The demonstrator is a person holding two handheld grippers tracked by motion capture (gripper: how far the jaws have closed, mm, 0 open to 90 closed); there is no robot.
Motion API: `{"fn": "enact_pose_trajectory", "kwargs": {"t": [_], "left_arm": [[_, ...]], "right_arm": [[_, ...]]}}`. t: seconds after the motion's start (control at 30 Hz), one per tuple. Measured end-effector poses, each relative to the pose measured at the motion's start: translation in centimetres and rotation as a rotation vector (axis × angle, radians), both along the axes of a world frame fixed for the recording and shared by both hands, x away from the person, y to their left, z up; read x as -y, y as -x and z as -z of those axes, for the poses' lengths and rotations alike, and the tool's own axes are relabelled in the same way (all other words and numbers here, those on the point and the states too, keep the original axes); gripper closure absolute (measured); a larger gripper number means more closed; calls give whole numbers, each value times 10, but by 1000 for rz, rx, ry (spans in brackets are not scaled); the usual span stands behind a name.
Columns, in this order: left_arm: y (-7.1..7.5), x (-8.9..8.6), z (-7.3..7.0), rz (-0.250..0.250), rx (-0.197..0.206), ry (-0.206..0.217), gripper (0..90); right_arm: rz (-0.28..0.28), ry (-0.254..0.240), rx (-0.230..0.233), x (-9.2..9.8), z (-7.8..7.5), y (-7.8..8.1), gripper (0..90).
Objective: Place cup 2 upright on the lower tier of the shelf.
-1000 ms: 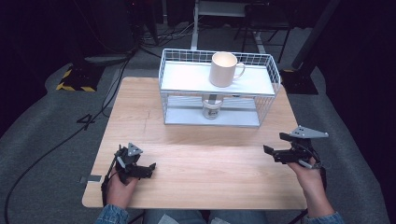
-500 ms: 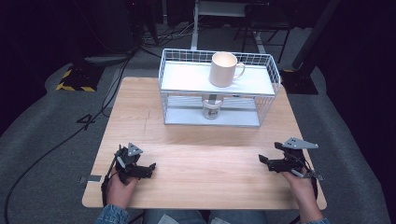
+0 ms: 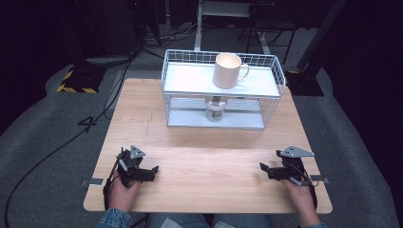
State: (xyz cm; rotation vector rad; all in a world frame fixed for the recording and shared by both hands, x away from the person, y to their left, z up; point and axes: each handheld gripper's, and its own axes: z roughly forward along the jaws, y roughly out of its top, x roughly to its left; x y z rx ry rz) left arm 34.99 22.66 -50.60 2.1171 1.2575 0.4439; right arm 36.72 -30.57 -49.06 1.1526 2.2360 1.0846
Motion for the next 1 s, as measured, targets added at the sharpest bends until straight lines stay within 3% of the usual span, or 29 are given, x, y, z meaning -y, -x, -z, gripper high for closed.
{"fn": "enact_pose_trajectory", "kwargs": {"t": [0.2,0.3,0.5,1.0], "left_arm": [[0,0,0,0,0,0,3],[0,0,0,0,0,0,3],[0,0,0,1,0,-1,3],[0,0,0,-1,0,-1,3]], "right_arm": [[5,21,-15,-3,6,-2,92],[23,17,-44,-4,7,-4,118],[51,59,-75,-6,12,-8,143],[83,58,-69,-6,14,-8,95]]}}
